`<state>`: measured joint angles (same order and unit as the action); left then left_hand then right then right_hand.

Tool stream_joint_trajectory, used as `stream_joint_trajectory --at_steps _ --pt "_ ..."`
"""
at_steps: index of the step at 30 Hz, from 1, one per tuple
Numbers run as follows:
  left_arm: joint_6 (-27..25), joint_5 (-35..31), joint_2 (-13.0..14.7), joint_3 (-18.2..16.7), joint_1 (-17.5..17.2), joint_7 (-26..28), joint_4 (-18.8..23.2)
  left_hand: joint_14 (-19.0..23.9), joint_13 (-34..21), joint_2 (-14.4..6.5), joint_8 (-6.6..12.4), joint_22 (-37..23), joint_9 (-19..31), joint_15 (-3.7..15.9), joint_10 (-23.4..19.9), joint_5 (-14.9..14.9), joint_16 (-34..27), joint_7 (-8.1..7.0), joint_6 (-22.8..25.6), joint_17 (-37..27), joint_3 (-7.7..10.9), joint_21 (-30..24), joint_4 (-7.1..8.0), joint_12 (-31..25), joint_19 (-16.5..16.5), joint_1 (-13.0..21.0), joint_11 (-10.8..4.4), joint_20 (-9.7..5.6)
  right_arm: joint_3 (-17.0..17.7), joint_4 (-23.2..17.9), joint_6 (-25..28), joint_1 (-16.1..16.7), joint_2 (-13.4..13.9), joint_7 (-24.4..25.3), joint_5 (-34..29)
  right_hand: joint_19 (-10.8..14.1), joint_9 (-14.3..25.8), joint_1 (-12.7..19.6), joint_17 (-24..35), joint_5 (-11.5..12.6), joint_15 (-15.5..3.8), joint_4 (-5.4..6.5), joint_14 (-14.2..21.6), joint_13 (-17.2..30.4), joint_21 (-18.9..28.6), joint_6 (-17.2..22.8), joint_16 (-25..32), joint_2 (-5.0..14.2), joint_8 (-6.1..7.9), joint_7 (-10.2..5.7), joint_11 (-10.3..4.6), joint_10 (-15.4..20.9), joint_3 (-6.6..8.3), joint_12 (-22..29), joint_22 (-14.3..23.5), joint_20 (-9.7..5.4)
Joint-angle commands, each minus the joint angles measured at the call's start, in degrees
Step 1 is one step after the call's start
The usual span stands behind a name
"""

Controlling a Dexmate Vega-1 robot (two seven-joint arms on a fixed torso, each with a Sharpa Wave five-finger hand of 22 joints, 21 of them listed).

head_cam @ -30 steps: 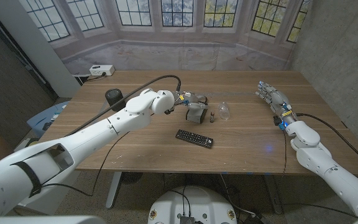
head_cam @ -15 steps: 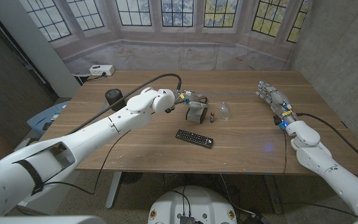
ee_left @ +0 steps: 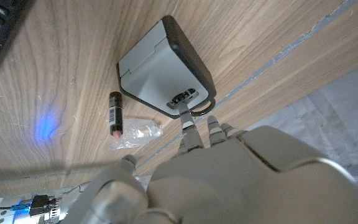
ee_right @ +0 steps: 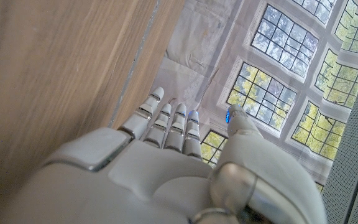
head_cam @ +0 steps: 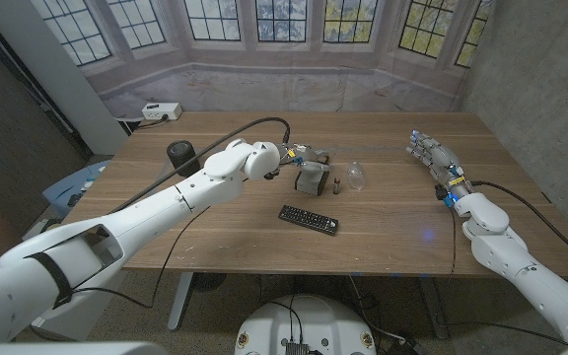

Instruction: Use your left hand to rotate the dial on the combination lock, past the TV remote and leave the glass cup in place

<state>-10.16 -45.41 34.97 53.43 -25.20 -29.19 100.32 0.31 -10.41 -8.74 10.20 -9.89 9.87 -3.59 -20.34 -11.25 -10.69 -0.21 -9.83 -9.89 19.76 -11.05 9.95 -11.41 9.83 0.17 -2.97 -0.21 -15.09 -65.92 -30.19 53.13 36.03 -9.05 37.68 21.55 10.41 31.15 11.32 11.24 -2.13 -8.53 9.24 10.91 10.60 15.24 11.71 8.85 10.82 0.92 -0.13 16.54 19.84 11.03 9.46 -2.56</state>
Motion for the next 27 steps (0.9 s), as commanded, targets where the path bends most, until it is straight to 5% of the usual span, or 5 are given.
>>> stream_joint_trajectory --at_steps 1,27 --pt "-0.49 0.2 -0.46 0.53 0.15 0.0 -0.37 0.04 -0.18 0.21 0.42 0.0 0.18 0.24 0.03 -0.32 0.12 -0.12 -1.28 0.06 0.11 -0.07 -0.23 0.09 1.25 0.57 -0.23 0.04 0.44 -0.46 -0.25 0.91 0.24 0.14 0.41 0.39 0.07 0.59 0.15 0.37 -0.96 0.09 -0.01 0.11 0.28 0.44 0.39 0.07 0.14 -0.02 0.03 0.51 -0.2 0.14 0.18 -0.48" --pt "-2.17 1.16 0.56 0.05 -1.02 -0.13 1.05 0.19 -0.19 0.25 0.47 0.0 0.17 0.28 -0.39 -0.33 0.07 -0.25 -1.05 0.06 0.23 -0.05 -0.23 -0.04 1.07 0.58 -0.12 0.1 0.68 -1.22 -0.14 1.56 0.45 0.7 0.28 0.41 0.07 0.65 0.16 0.38 -0.99 0.12 0.01 0.12 0.29 0.5 0.41 0.15 0.15 -0.04 0.2 0.61 -0.21 0.18 0.18 -0.56"
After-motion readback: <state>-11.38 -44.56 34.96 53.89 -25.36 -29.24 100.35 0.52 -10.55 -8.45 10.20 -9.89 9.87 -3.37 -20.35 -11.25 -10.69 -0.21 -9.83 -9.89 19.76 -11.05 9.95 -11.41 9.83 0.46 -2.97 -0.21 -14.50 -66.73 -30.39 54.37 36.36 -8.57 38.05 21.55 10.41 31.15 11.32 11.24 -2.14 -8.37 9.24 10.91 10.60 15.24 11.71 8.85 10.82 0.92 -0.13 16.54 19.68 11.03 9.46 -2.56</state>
